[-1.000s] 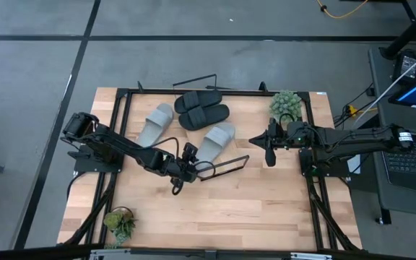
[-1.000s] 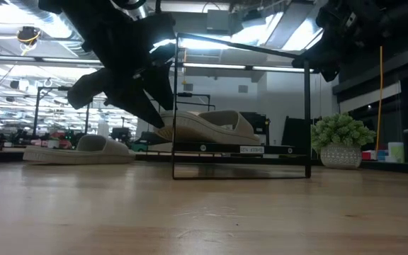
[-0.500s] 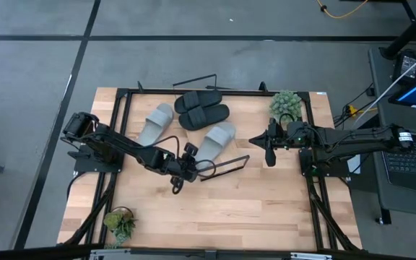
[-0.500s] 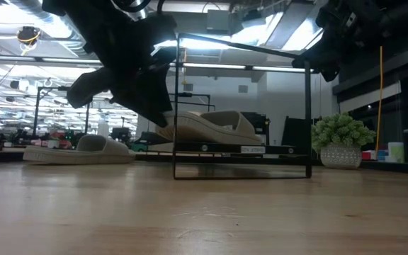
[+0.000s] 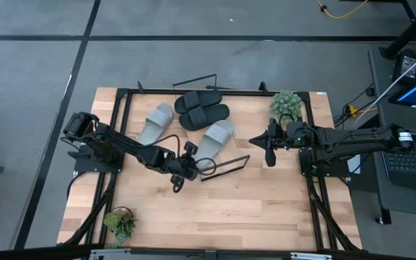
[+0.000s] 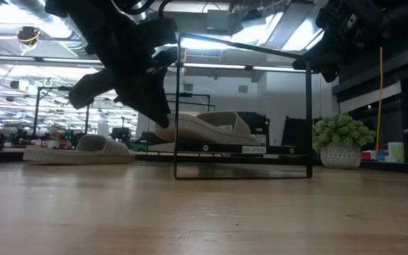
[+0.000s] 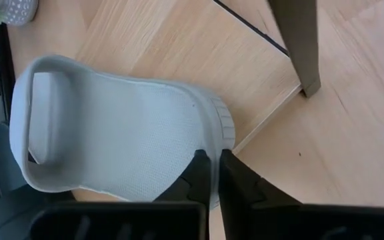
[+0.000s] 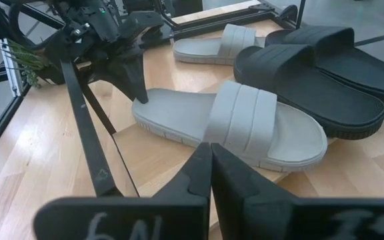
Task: Pick and place slides into the shelf
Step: Put the right gray slide on the shelf
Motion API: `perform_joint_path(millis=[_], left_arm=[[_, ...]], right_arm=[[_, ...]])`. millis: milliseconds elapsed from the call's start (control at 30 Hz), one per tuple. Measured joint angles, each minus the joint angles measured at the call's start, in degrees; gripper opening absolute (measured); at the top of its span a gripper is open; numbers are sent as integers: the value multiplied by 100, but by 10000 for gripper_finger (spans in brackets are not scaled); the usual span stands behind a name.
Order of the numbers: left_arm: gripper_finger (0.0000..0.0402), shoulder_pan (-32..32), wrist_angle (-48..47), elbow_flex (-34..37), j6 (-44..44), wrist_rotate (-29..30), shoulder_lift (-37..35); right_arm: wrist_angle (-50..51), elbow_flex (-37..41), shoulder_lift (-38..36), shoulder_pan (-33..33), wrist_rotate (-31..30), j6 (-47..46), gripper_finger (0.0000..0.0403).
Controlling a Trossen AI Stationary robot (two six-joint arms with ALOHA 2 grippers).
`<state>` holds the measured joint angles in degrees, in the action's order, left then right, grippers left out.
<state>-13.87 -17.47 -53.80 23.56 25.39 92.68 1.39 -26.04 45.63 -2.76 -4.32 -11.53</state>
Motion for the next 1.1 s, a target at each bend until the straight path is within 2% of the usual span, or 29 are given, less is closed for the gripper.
perform_joint_path(millis=[333, 567, 867, 1100], left_arm=[[2, 0, -87, 2, 1127, 255, -82], [2, 175, -285, 2, 1292, 309, -401], [2, 599, -529, 2, 1757, -635, -778], [2, 1022, -792, 2, 2060, -1040, -769]], right_arm=[[2, 0, 0, -1, 0, 0, 11], [35, 6, 27, -1, -1, -8, 11], [21, 9, 145, 1, -2, -2, 11], [17, 11, 153, -1, -2, -7, 11]])
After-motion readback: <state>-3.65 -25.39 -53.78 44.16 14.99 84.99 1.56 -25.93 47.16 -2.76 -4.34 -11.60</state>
